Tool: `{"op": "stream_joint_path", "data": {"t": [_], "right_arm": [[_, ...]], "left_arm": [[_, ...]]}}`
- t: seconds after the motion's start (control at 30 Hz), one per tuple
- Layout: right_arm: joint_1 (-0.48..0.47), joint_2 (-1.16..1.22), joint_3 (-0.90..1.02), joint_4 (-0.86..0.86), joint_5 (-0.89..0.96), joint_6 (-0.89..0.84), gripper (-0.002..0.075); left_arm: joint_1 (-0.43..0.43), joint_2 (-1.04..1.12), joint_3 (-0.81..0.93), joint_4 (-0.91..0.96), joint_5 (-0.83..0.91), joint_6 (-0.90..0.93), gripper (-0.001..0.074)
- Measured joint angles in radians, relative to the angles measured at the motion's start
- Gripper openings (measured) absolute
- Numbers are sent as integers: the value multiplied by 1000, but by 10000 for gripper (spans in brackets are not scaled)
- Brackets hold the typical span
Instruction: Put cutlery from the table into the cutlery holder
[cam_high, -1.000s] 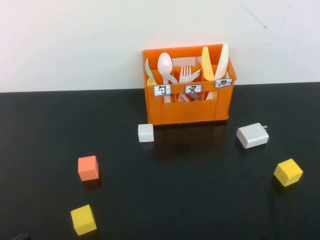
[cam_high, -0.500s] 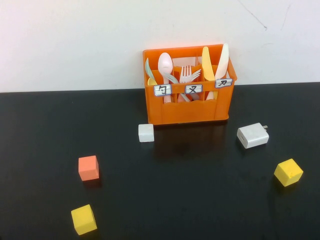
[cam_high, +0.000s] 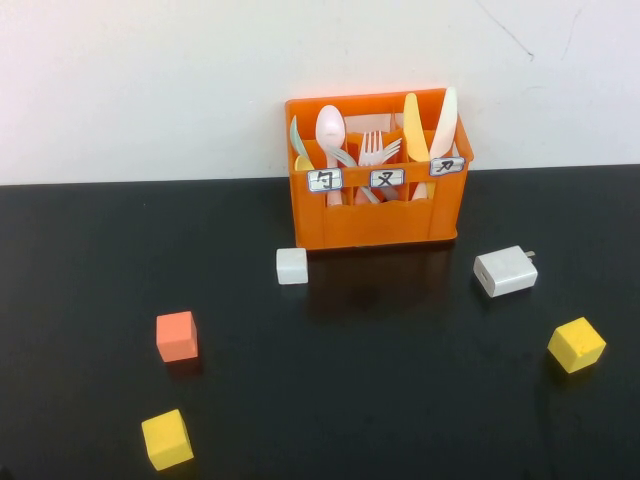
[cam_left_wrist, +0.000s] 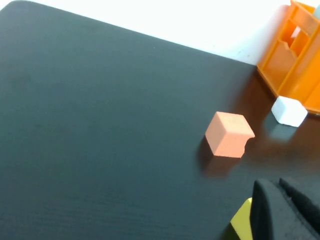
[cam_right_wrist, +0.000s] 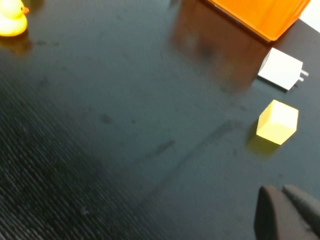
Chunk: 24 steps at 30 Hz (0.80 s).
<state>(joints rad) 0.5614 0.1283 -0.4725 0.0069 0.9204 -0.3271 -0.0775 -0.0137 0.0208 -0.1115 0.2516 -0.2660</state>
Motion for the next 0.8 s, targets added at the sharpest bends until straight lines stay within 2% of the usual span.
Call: {"op": "stream_joint_path", "data": {"t": [0.8], "right_arm": [[0,0,0,0,0,1,-1]], "left_arm": [[4,0,-3,59,64,88,-1]]}}
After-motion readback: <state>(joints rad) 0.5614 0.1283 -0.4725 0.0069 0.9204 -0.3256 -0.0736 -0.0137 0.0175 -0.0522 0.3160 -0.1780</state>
